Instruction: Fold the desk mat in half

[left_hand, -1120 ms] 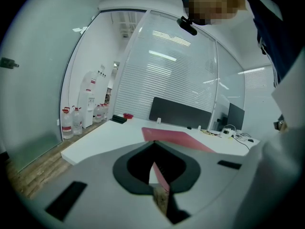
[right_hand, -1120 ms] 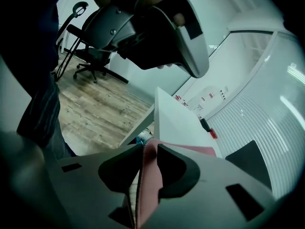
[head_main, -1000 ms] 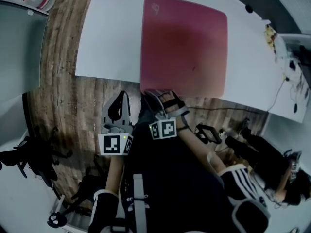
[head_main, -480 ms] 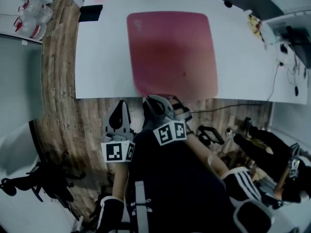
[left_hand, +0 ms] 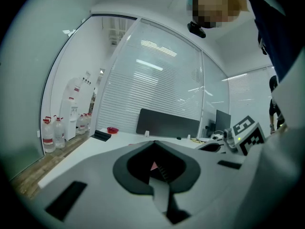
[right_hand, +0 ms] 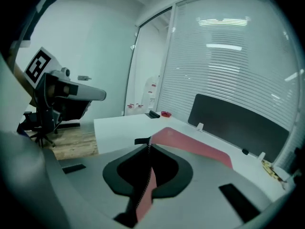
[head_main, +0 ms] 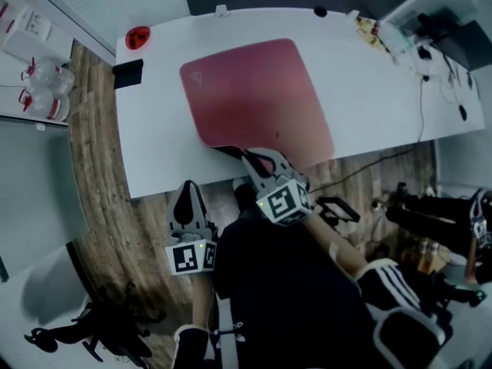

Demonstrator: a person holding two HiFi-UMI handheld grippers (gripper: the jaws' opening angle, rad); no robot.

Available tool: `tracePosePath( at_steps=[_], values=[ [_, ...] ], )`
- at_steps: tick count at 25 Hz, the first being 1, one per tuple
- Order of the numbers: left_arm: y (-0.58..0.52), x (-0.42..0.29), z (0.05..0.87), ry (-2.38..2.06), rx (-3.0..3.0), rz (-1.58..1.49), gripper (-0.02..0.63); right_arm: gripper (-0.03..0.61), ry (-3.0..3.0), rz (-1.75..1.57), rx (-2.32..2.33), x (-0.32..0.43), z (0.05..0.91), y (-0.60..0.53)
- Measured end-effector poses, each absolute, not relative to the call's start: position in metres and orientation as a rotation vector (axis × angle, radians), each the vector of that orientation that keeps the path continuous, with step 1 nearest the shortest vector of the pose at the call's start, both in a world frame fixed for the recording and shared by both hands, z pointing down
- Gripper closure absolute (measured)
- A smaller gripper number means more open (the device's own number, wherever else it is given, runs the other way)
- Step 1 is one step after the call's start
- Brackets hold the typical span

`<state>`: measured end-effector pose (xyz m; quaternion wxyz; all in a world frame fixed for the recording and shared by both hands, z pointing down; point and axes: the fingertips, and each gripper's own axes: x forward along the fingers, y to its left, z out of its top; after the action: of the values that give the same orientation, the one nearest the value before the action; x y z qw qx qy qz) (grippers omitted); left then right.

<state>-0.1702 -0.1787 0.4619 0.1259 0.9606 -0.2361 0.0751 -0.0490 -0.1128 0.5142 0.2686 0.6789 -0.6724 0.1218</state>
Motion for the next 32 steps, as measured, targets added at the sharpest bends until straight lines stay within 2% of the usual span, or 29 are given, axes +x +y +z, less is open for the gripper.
tracePosePath(
  at_steps=[17,32],
  values=[
    [-0.206,-0.147,0.42,-0.618,2.894,0.1,0.611,0.561,-1.648,0.255,2.071,0.047,0.466,-0.139],
    [-0.207,-0.094,0.415,-0.573,2.901,0.122,0.611,0.561,-1.613,0.269,2.114,0.123,0.454,-0.147]
  ],
)
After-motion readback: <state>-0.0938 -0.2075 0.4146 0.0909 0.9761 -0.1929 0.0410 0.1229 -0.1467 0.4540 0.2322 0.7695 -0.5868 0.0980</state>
